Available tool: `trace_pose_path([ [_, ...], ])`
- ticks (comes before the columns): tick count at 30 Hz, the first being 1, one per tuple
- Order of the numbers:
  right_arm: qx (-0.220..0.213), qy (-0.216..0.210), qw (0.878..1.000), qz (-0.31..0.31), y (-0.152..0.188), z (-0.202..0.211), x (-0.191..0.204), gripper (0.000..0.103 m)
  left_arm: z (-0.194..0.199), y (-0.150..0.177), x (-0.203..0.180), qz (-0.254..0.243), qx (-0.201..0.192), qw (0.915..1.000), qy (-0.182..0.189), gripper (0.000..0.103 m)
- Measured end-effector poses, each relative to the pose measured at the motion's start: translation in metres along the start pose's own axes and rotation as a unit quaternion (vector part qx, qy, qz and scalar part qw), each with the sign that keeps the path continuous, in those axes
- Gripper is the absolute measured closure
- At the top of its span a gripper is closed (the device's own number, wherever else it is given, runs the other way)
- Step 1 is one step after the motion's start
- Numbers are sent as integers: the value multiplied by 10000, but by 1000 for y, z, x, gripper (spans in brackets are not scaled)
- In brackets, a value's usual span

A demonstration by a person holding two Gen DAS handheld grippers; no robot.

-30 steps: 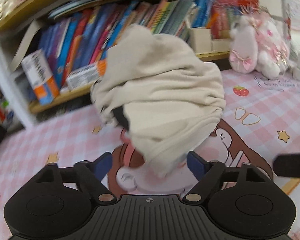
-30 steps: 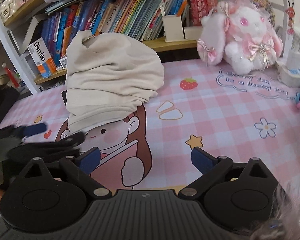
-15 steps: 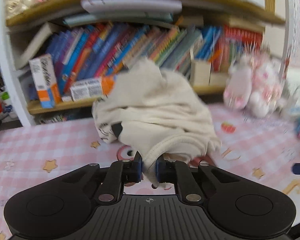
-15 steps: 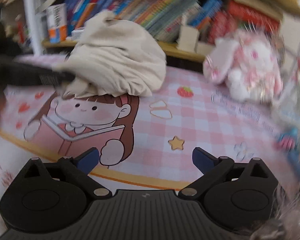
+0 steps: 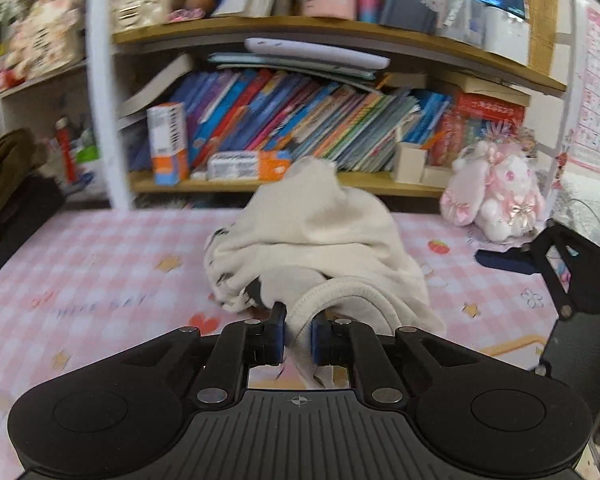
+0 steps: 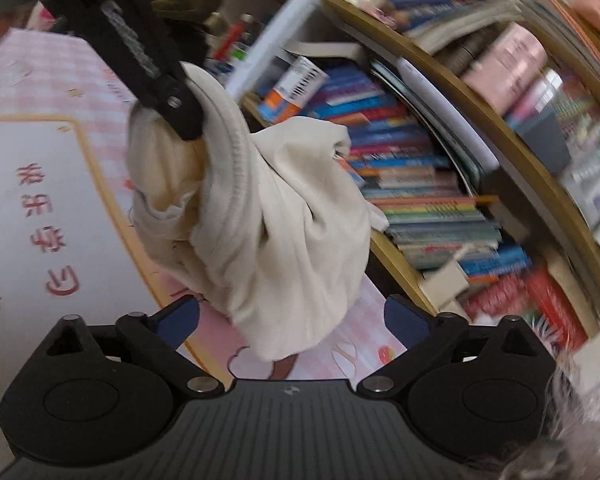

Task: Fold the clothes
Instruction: 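Lift the T-shirt with both grippers and shake it out in the air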

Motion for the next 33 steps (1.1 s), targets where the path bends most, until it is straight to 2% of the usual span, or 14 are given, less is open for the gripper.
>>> trace_pose_path([
  [1,-15,-74,10000,45,1,0,2,24,6,3,4,83,-2,9999,-70,92],
  [3,-62,-220,9997,118,-1,0,7,34,15,7,9,224,-26,9996,-168,92],
  [11,-255,-622,9946,791,-10,6,54,35,34,15,24,488,-50,9986,-192,92],
  [12,-206,-643,9943,822,-11,3,58,41,35,16,27,494,-50,9986,-187,92],
  [13,-130,-657,9943,825,-13,1,60,56,37,17,30,503,-45,9985,-186,92],
  [14,-54,-672,9943,828,-15,-2,63,65,37,18,35,531,-25,9984,-173,92],
  [15,22,-686,9942,830,-17,-5,65,80,36,20,40,559,13,9983,-145,92],
  [17,116,-679,9960,568,-23,-6,60,87,32,24,50,568,135,9982,-105,91],
  [20,123,-730,9964,-414,-44,3,28,91,22,32,63,537,294,9981,69,85],
  [23,-75,-738,9885,-1319,-70,17,-9,92,12,41,68,479,396,9974,360,58],
  [25,-285,-539,9870,-1490,-91,29,-25,92,10,47,65,381,336,9970,578,40],
  [27,-420,-383,9872,-1489,-113,39,-33,93,10,52,58,241,288,9968,708,29],
  [30,-600,-177,9869,-1489,-145,54,-42,93,7,59,42,-34,311,9947,982,26],
  [33,-705,-5,9863,-1490,-170,65,-48,93,7,62,29,-187,145,9916,1272,26],
])
Point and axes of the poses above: each gripper's, at about its wrist camera, not at the fingertips, and z roughly against the way its jaws point, x to its left, y to its underside, the point moved 1 cm from there along -z, roughly the way its jaws point, and after that the axes turned 3 degrees about -x, right-handed, at the moved point
